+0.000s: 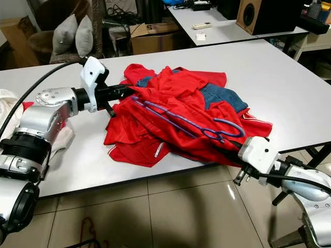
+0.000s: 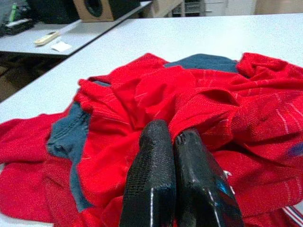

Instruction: Hang hanger

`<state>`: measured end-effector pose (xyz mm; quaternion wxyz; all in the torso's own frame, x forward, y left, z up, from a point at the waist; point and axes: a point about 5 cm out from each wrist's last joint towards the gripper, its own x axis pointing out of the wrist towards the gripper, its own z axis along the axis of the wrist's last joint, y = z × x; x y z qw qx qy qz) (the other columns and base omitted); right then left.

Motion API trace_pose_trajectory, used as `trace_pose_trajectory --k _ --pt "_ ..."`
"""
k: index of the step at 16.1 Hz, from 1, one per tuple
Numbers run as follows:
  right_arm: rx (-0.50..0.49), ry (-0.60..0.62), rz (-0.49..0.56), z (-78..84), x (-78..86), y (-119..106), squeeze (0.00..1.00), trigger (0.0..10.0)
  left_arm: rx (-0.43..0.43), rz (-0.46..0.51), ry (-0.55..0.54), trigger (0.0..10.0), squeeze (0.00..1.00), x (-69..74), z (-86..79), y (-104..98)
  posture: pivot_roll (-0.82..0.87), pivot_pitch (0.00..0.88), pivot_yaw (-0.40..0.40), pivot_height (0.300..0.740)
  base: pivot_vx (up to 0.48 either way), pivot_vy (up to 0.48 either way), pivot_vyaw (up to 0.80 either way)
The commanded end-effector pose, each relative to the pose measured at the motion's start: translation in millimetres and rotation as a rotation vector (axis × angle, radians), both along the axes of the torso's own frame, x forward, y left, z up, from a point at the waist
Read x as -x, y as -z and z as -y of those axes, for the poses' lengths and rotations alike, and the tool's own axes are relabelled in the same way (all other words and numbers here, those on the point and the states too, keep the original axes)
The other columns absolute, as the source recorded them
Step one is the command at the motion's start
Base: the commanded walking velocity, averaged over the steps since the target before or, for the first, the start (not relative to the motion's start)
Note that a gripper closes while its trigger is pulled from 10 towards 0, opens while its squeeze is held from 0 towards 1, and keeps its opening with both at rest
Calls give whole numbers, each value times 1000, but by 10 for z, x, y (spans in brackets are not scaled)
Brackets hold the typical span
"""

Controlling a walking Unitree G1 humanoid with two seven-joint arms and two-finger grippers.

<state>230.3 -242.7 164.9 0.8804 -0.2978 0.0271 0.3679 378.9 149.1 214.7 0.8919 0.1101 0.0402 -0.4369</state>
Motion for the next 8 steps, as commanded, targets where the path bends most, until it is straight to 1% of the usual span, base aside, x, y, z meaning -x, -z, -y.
trace_pose_trajectory --k 1,4,5,7,8 --pt "69 63 -75 140 24 124 0 0 27 23 -74 0 0 -35 -208 -130 -89 0 114 740 0 0 0" --pt "108 101 -114 207 44 183 0 0 21 23 -83 0 0 -43 -270 -142 -90 0 114 740 0 0 0" --pt "111 107 -112 213 42 186 0 0 17 22 -85 0 0 -43 -290 -145 -89 0 113 740 0 0 0" --pt "106 136 -93 233 20 165 0 0 11 20 -89 0 0 -42 -321 -144 -89 0 112 740 0 0 0" --pt "91 182 -56 277 -24 117 0 0 -4 18 -105 0 0 -44 -371 -135 -88 0 110 740 0 0 0"
